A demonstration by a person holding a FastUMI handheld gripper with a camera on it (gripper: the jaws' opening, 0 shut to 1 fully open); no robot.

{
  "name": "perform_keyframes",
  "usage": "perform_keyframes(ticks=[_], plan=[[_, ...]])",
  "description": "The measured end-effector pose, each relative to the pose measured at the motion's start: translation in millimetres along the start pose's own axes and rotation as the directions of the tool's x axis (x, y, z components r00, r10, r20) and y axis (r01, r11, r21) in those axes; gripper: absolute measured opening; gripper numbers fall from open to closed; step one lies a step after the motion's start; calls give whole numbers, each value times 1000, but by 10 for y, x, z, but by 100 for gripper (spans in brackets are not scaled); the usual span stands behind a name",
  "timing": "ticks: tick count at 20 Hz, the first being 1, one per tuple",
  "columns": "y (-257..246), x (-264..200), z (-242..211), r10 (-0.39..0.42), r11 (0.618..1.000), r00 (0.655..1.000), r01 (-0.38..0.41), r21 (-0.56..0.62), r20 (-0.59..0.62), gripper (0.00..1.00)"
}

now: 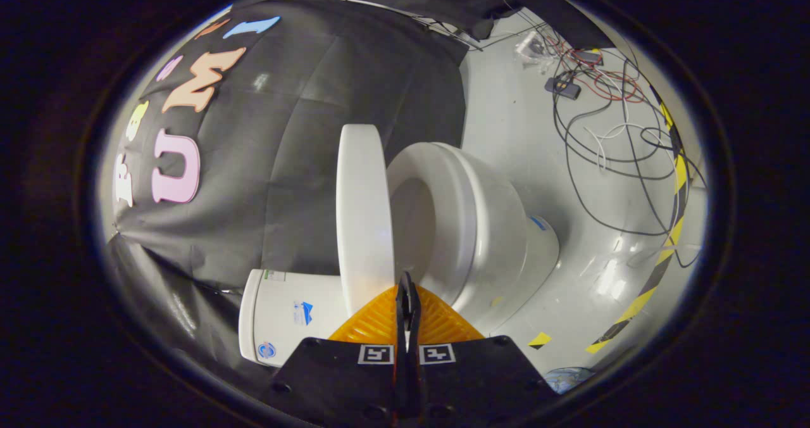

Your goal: Open the toilet lid.

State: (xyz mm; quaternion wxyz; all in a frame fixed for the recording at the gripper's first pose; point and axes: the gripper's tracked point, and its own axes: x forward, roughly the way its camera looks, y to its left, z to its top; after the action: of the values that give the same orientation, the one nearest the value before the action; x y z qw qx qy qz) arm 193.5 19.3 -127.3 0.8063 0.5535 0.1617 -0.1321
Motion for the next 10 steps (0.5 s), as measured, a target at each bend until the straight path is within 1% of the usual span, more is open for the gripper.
perform_keyframes(ticks=[3,7,10], plan=[[223,-93,11,1,996,1000,1,-85,21,0],[578,-208,-28,31,982,999,-23,-188,40,0],[754,-259,-67,20,969,997,-2,-249,70,0]])
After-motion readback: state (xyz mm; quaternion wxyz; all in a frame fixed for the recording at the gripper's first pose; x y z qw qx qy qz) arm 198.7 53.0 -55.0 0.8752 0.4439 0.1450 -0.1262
